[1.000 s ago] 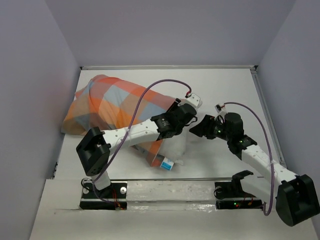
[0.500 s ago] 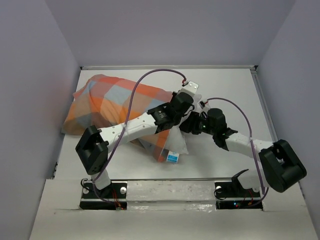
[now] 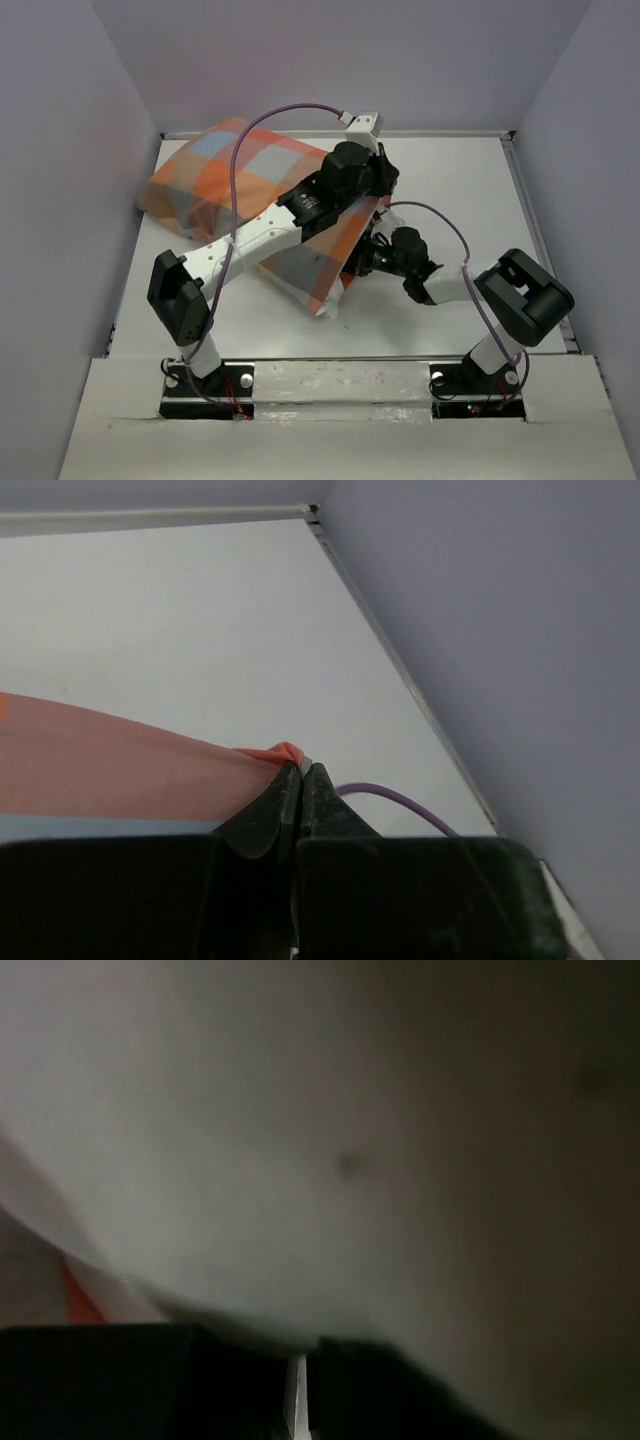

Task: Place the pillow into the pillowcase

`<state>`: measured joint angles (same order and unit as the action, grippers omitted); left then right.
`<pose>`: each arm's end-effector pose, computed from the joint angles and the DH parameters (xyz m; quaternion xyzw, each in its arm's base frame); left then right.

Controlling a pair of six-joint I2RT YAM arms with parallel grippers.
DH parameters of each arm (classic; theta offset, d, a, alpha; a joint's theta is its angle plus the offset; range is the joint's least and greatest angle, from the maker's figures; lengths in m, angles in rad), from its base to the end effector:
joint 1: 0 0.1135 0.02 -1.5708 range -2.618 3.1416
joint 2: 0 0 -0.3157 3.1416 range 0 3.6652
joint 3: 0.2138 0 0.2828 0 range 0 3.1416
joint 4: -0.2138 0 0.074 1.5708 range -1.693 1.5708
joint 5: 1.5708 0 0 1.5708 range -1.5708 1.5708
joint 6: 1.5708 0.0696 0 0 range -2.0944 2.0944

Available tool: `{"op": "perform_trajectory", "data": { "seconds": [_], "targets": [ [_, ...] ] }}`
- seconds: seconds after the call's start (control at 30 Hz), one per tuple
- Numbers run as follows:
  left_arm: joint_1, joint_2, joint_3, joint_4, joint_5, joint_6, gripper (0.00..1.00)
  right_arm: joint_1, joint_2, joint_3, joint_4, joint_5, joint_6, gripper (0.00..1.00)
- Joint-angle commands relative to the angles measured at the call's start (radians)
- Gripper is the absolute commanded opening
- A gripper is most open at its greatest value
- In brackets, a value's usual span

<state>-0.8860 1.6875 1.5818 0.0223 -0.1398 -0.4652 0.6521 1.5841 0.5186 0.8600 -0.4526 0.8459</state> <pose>0.3113 -0.3659 0.4457 0.1071 0.7279 -0.3822 0.5592 0.2551 0.2331 0.1885 -0.0677 0.7663 0.5461 0.3317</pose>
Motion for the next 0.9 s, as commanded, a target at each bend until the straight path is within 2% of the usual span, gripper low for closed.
{"op": "perform_trajectory", "data": {
  "seconds": [0.0, 0.07, 0.17, 0.23, 0.27, 0.3, 0.4, 0.47, 0.53, 0.57, 0.6, 0.63, 0.67, 0.7, 0.73, 0.77, 0.8, 0.87],
  "targets": [
    [-0.151, 0.001, 0.159, 0.254, 0.163, -0.187, 0.0, 0.003, 0.082, 0.13, 0.145, -0.017, 0.027, 0.0],
    [-0.192, 0.058, 0.223, 0.254, 0.164, -0.21, 0.0, 0.003, 0.108, 0.165, 0.184, -0.031, 0.067, 0.0],
    [-0.197, 0.133, 0.317, 0.2, 0.135, -0.213, 0.0, 0.003, 0.103, 0.164, 0.182, -0.023, 0.071, 0.0],
    [-0.195, 0.162, 0.352, 0.137, 0.056, -0.181, 0.01, 0.003, 0.064, 0.141, 0.153, 0.02, 0.044, 0.0],
    [-0.195, 0.173, 0.357, 0.101, 0.037, -0.165, 0.13, 0.003, 0.05, 0.133, 0.117, 0.032, 0.033, 0.0],
    [-0.188, 0.181, 0.369, 0.082, 0.034, -0.15, 0.44, 0.003, 0.037, 0.117, 0.102, 0.043, 0.028, 0.0],
    [-0.186, 0.173, 0.374, 0.017, 0.017, -0.084, 0.98, -0.052, -0.007, 0.066, 0.08, 0.054, 0.038, 0.0],
    [-0.188, 0.123, 0.365, -0.062, -0.055, 0.002, 0.99, -0.104, -0.041, 0.037, 0.06, 0.055, 0.056, 0.0],
    [-0.205, 0.054, 0.263, -0.082, -0.154, 0.063, 0.99, -0.135, -0.067, -0.006, 0.053, 0.048, 0.056, 0.0],
    [-0.211, -0.034, 0.21, -0.085, -0.278, 0.112, 0.99, -0.164, -0.093, -0.018, 0.041, 0.04, 0.053, 0.0],
    [-0.217, -0.082, 0.146, -0.082, -0.329, 0.12, 0.99, -0.176, -0.11, -0.031, 0.033, 0.041, 0.05, 0.0],
    [-0.222, -0.136, 0.001, -0.073, -0.377, 0.123, 0.99, -0.192, -0.124, -0.04, 0.027, 0.04, 0.05, 0.0],
    [-0.223, -0.187, -0.076, -0.059, -0.411, 0.122, 0.98, -0.207, -0.137, -0.049, 0.017, 0.029, 0.044, 0.0],
    [-0.223, -0.29, -0.232, -0.042, -0.469, 0.105, 0.94, -0.241, -0.162, -0.049, -0.008, 0.005, 0.036, 0.0],
    [-0.226, -0.387, -0.311, -0.036, -0.518, 0.091, 0.92, -0.255, -0.174, -0.046, -0.021, -0.009, 0.033, 0.0],
    [-0.231, -0.434, -0.383, -0.015, -0.535, 0.077, 0.91, -0.268, -0.185, -0.042, -0.047, -0.018, 0.027, 0.0],
    [-0.238, -0.472, -0.522, 0.008, -0.549, 0.065, 0.87, -0.279, -0.206, -0.037, -0.068, -0.023, 0.019, 0.0],
    [-0.273, -0.557, -0.624, 0.04, -0.548, 0.059, 0.83, -0.279, -0.223, -0.006, -0.145, -0.023, -0.022, 0.0]
  ]
}}
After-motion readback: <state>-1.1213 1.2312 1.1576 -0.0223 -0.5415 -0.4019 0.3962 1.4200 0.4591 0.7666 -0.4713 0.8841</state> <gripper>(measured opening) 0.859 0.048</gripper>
